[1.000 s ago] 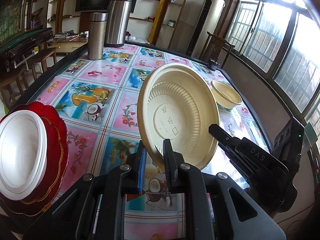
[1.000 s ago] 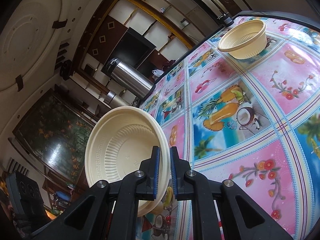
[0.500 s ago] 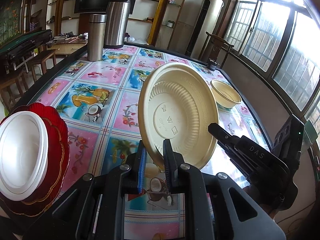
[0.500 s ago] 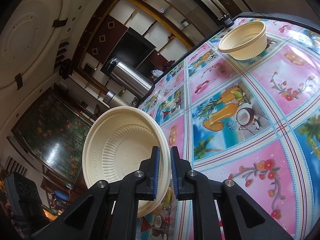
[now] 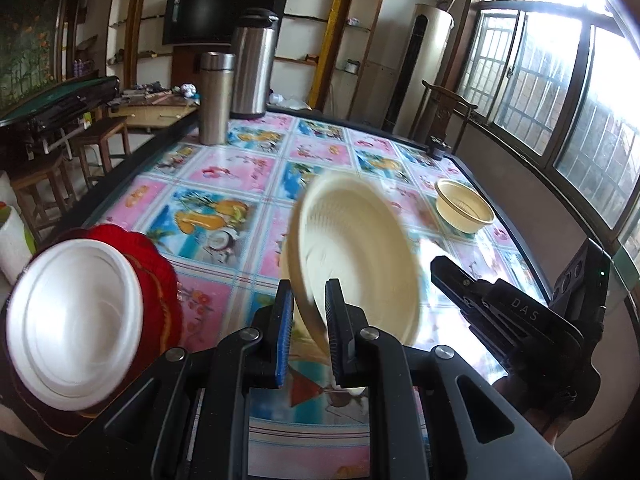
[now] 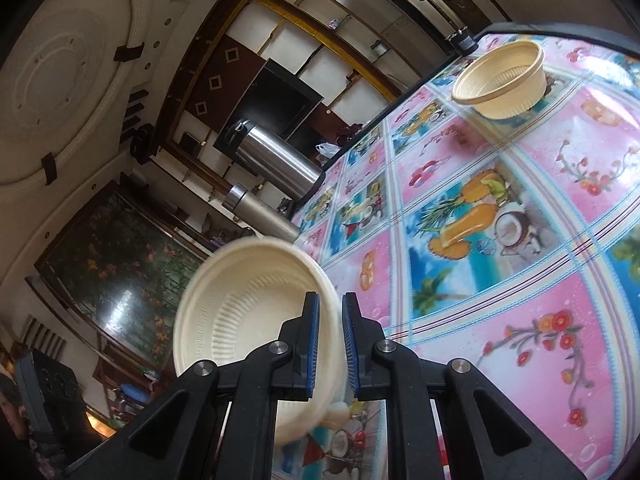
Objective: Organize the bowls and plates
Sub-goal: 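Lift the beige bowl off the table with both grippers, then carry the beige bowl with both grippers over the red plate stack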
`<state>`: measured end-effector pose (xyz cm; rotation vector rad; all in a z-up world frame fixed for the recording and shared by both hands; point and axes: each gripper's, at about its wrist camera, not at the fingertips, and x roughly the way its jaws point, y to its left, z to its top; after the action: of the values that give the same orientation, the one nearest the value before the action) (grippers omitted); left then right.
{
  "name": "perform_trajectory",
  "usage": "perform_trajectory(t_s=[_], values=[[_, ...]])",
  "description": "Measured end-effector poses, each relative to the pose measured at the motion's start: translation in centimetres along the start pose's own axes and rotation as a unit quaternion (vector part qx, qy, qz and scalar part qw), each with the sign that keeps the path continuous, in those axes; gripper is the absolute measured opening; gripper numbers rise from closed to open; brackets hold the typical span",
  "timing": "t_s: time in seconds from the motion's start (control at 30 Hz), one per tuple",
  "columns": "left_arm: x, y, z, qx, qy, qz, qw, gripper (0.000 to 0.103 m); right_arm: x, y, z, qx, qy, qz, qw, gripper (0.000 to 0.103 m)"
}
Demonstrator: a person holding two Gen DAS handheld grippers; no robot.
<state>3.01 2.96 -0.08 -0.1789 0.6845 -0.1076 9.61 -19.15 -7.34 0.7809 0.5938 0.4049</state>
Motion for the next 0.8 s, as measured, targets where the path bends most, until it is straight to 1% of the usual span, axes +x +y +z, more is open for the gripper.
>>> perform_trajectory(t_s=[0.07, 0.1, 0.17, 0.2, 0.23, 0.3, 0.33, 0.37, 0.47, 0.53, 0.7, 0.73, 0.8], values=[[-0.3, 0.7, 0.2, -0.004, -0.006, 0.002, 1.0, 0.014, 0.5, 0.2, -0.2, 0.009, 0.008, 0.01, 1.0, 0.014], [-0.2, 1.0, 0.3, -0.005, -0.005, 0.003, 1.0, 0.014, 1.0, 0.4, -0.3, 0.006, 0.016, 0.004, 1.0, 0.014], [0.5, 1.9, 0.3, -0.014, 0.002, 0.006, 0.9999, 0.014, 1.6, 0.6, -0.5, -0.005, 0.017, -0.033, 0.999, 0.014], [0.8, 2.6, 0.2, -0.026, 0.01, 0.003, 0.9996, 0.014, 1.9, 0.6, -0.6, -0.011, 0.019, -0.051, 0.998, 0.014], [1.1, 3.1, 0.1, -0.034, 0.014, 0.002, 0.9993, 0.014, 1.8, 0.6, -0.6, -0.013, 0.015, -0.061, 0.998, 0.015], [1.3, 3.7, -0.2, -0.04, 0.018, 0.006, 0.999, 0.014, 1.0, 0.4, -0.4, -0.011, -0.007, -0.074, 0.997, 0.016], [1.3, 3.8, -0.2, -0.044, 0.019, 0.004, 0.9988, 0.014, 0.7, 0.2, -0.2, -0.007, -0.011, -0.074, 0.997, 0.018], [1.4, 4.1, -0.1, -0.05, 0.022, -0.002, 0.9985, 0.014, 0.6, -0.1, -0.1, -0.003, -0.012, -0.073, 0.997, 0.027], [1.4, 4.5, 0.0, -0.063, 0.027, -0.009, 0.9976, 0.014, 0.9, -0.6, -0.2, 0.015, 0.001, -0.065, 0.998, 0.043], [1.4, 4.8, 0.2, -0.071, 0.03, -0.006, 0.997, 0.014, 1.7, -0.7, -0.3, 0.023, 0.027, -0.045, 0.998, 0.046], [1.1, 6.0, 0.6, -0.095, 0.038, -0.012, 0.9946, 0.014, 3.4, 0.3, -1.1, 0.026, 0.083, 0.0, 0.996, 0.06], [1.1, 6.1, 0.7, -0.099, 0.039, -0.013, 0.9943, 0.014, 3.7, 0.4, -1.3, 0.028, 0.092, 0.001, 0.995, 0.066], [1.0, 6.3, 1.0, -0.103, 0.038, -0.01, 0.9939, 0.014, 4.5, 0.9, -1.6, 0.032, 0.109, -0.004, 0.993, 0.066]])
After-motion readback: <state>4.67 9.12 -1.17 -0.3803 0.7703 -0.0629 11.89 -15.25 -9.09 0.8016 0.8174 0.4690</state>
